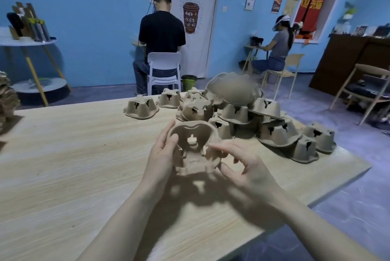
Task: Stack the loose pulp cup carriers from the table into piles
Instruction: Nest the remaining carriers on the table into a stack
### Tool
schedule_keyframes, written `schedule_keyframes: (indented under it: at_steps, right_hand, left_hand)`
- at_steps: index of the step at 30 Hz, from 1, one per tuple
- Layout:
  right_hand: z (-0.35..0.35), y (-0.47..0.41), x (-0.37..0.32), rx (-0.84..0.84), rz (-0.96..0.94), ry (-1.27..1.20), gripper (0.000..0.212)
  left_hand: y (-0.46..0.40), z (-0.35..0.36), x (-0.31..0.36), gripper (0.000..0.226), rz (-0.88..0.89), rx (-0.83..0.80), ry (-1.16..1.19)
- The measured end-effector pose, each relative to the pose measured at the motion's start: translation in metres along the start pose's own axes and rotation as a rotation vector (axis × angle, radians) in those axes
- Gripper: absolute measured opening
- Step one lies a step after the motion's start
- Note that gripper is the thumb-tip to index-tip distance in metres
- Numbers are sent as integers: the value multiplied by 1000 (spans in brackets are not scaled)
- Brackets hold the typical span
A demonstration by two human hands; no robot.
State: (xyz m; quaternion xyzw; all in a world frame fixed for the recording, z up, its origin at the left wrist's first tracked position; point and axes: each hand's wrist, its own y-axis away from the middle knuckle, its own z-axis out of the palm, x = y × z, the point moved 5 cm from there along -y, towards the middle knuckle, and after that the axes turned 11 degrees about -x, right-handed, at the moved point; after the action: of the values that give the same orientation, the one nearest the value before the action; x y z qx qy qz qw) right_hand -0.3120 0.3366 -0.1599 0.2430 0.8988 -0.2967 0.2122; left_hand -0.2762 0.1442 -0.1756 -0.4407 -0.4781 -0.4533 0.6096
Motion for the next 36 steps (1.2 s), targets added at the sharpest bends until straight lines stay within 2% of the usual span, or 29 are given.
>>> schedule_keyframes:
  at_steps: [4, 7, 10, 13, 18, 25, 28, 31, 33, 36]
  right_hand:
    - [-46, -37, 8, 115, 4, 151, 35]
    - [-94, -85, 26, 224, 145, 269, 37]
    - [-125, -130, 54, 168, 294, 365, 50]
    - [-135, -150, 72, 41, 408, 405, 59]
    - [-129, -153, 82, -43, 442, 449, 59]
    - [-117, -140, 73, -18, 409, 517, 61]
    - [-109, -131, 71, -22, 440, 604, 64]
    - [-109, -123, 74, -11, 477, 550, 64]
    - [-106, -117, 77, -61, 499, 511, 64]
    - [-99, -104, 74, -91, 465, 575, 61]
  left_hand:
    - [0, -13, -8, 33, -15, 77, -105]
    - [2, -18, -6, 26, 31, 101, -223]
    - [-2, -24, -11, 25, 40, 126, -399]
    - [-4, -26, -12, 31, 28, 124, -486]
    - [0, -28, -5, 34, -44, 139, -641]
    - [4, -29, 1, 34, -7, 140, -474]
    - [5, -28, 0, 19, 2, 98, -376]
    - [4, -29, -4, 34, -1, 63, -329]
    - [4, -29, -5, 34, -13, 60, -311]
    - [2, -30, -7, 31, -19, 67, -267]
